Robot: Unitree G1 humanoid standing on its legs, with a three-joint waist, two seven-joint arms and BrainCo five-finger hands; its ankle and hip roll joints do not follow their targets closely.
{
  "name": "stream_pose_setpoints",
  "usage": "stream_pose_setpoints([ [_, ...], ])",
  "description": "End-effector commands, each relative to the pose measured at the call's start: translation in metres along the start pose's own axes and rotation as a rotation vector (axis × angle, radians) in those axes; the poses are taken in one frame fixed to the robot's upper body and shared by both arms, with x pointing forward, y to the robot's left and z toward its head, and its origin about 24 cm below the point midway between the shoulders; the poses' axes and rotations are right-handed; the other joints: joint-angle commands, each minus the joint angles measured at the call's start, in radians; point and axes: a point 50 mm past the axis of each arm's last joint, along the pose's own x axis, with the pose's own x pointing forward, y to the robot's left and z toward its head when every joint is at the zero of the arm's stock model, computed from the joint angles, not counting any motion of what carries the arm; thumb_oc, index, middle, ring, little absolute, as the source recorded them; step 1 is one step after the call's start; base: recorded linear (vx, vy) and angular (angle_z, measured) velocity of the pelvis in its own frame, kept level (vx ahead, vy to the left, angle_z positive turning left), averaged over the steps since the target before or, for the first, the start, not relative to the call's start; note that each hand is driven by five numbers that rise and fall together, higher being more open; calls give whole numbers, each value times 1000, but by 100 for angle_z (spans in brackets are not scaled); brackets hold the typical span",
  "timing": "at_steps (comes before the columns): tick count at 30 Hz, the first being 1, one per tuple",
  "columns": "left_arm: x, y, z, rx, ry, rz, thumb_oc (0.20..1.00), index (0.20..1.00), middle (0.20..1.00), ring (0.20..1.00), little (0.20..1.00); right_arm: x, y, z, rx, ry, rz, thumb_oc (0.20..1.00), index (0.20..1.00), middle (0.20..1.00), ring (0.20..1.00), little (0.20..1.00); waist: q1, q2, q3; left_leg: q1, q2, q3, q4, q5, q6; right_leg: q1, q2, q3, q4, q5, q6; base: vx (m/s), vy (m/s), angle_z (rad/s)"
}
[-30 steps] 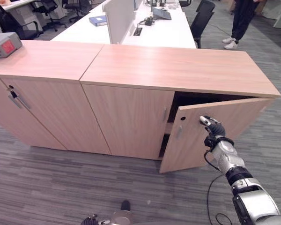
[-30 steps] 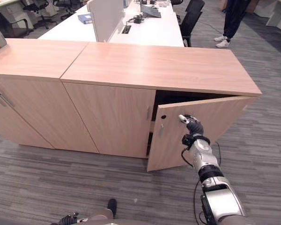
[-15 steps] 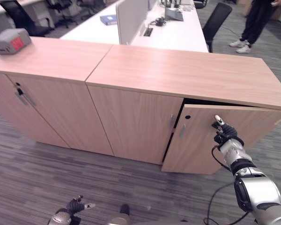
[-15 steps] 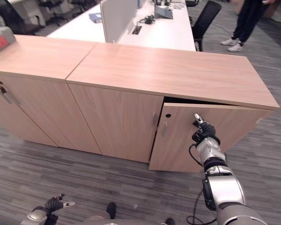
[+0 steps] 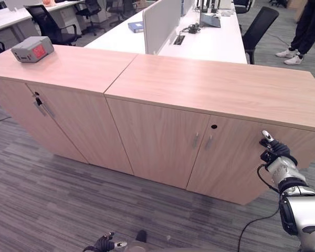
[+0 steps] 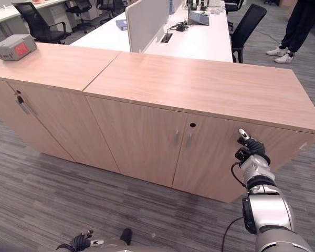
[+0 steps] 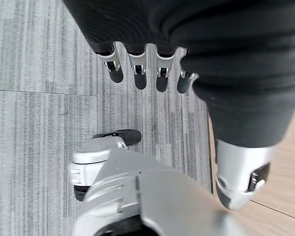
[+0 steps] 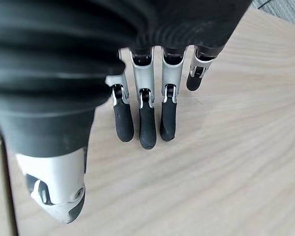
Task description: Put the empty folder in the office cabinet
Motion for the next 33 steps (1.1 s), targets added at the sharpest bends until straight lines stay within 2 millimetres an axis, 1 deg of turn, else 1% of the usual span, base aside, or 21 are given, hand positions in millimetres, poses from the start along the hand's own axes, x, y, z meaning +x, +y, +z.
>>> stream_pose_setpoints([
  [1, 3, 15, 12, 98, -9, 26, 1000, 1000, 1000, 1000, 1000, 3, 25, 54, 10, -152, 61, 1000, 1000, 1000, 1000, 1000, 23, -33, 4, 34, 9, 35, 12, -98, -22, 60, -13, -7, 7, -99, 55, 0, 0, 0],
  [4, 3, 16, 12, 79, -8, 33, 1000, 1000, 1000, 1000, 1000, 1, 32, 40, -5, -135, 102, 1000, 1000, 1000, 1000, 1000, 16, -32, 5, 37, 11, 42, 12, -98, -21, 58, -16, -1, 7, -96, 55, 0, 0, 0],
  [5, 3, 16, 12, 79, -7, 34, 1000, 1000, 1000, 1000, 1000, 1, 32, 39, -6, -134, 103, 1000, 1000, 1000, 1000, 1000, 15, -32, 4, 38, 11, 43, 12, -98, -21, 58, -16, -1, 7, -96, 55, 0, 0, 0],
  [7, 3, 16, 14, 49, -14, 45, 1000, 1000, 1000, 1000, 1000, -4, 46, 11, -75, -102, 199, 1000, 1000, 1000, 1000, 1000, 0, -28, 9, 41, 11, 55, 12, -98, -20, 51, -19, 7, 7, -91, 55, -22, 23, -4],
  [8, 3, 16, 12, 48, -11, 45, 1000, 1000, 1000, 1000, 1000, -5, 46, 9, -76, -100, 199, 1000, 1000, 1000, 1000, 1000, 0, -29, 7, 41, 11, 56, 12, -98, -20, 51, -19, 8, 7, -91, 56, -29, 24, -5],
  [9, 4, 15, 12, 18, -10, 50, 1000, 1000, 1000, 1000, 1000, -14, 55, -20, -78, -71, 269, 1000, 1000, 1000, 1000, 1000, -17, -25, 11, 42, 13, 65, 12, -99, -19, 45, -22, 17, 7, -87, 55, -19, 24, -6],
  [10, 3, 13, 10, 1, -6, 50, 1000, 1000, 1000, 1000, 1000, -23, 57, -46, -80, -31, 305, 1000, 1000, 1000, 1000, 1000, -28, -25, 11, 44, 13, 71, 12, -100, -17, 42, -23, 24, 7, -85, 55, -27, 30, -8],
  [11, 4, 11, 10, -15, -5, 52, 1000, 1000, 1000, 1000, 1000, -30, 56, -65, -97, 0, 334, 1000, 1000, 1000, 1000, 1000, -40, -22, 15, 46, 13, 76, 12, -101, -17, 37, -24, 30, 7, -83, 55, -18, 21, -9],
  [12, 4, 10, 8, -28, 2, 53, 1000, 1000, 1000, 1000, 1000, -37, 53, -78, -112, 19, 352, 1000, 1000, 1000, 1000, 1000, -51, -22, 16, 47, 13, 81, 12, -102, -16, 35, -25, 35, 7, -82, 54, -22, 13, -16],
  [14, 4, 6, 5, -44, 12, 50, 1000, 1000, 1000, 1000, 1000, -60, 37, -127, -169, 132, 375, 1000, 1000, 1000, 1000, 1000, -77, -20, 18, 52, 15, 93, 12, -104, -15, 30, -26, 48, 7, -79, 53, -15, 2, -17],
  [17, 3, 4, 1, -33, 22, 47, 1000, 1000, 1000, 1000, 1000, -89, 4, -179, -362, 287, 395, 1000, 1000, 1000, 1000, 1000, -99, -22, 16, 60, 17, 100, 12, -108, -14, 31, -24, 57, 7, -77, 49, -4, -13, -11],
  [18, 3, 4, 1, -33, 22, 47, 1000, 1000, 1000, 1000, 1000, -89, 4, -179, -362, 287, 395, 1000, 1000, 1000, 1000, 1000, -99, -22, 16, 60, 17, 100, 12, -108, -14, 31, -23, 57, 7, -77, 49, -12, -9, -17],
  [19, 3, 4, 2, -33, 15, 47, 1000, 1000, 1000, 1000, 1000, -99, -9, -197, -433, 359, 388, 1000, 1000, 1000, 1000, 1000, -106, -21, 18, 63, 18, 103, 12, -108, -14, 30, -23, 60, 7, -77, 48, -10, -7, -28],
  [21, 3, 6, 4, -32, 9, 48, 1000, 1000, 1000, 1000, 1000, -109, -22, -215, -498, 439, 376, 1000, 1000, 1000, 1000, 1000, -112, -21, 18, 67, 20, 106, 12, -110, -14, 30, -23, 62, 8, -77, 47, -13, -21, -17],
  [22, 3, 9, 6, -27, 1, 50, 1000, 1000, 1000, 1000, 1000, -118, -36, -230, -590, 520, 365, 1000, 1000, 1000, 1000, 1000, -118, -20, 20, 70, 23, 112, 12, -109, -13, 29, -24, 65, 8, -76, 48, -20, -31, -1],
  [25, 4, 10, 10, -21, -9, 45, 1000, 1000, 1000, 1000, 1000, -127, -49, -241, -671, 593, 359, 1000, 1000, 1000, 1000, 1000, -121, -19, 21, 71, 26, 114, 12, -105, -14, 30, -23, 69, 7, -77, 48, -21, -21, -9],
  [26, 4, 10, 11, -21, -9, 45, 1000, 1000, 1000, 1000, 1000, -126, -49, -241, -671, 592, 359, 1000, 1000, 1000, 1000, 1000, -121, -19, 21, 71, 26, 114, 12, -105, -14, 30, -23, 69, 7, -77, 48, -21, -15, -10],
  [27, 5, 10, 14, -12, -15, 39, 1000, 1000, 1000, 1000, 1000, -129, -55, -245, -697, 621, 351, 1000, 1000, 1000, 1000, 1000, -125, -19, 21, 74, 26, 116, 12, -105, -14, 31, -24, 71, 7, -78, 49, -14, -14, -10],
  [33, 6, 11, 19, -13, -30, 35, 1000, 1000, 1000, 1000, 1000, -131, -65, -247, -774, 653, 354, 1000, 1000, 1000, 1000, 1000, -133, -23, 22, 86, 29, 126, 12, -108, -12, 36, -20, 85, 7, -79, 46, -2, -2, -1],
])
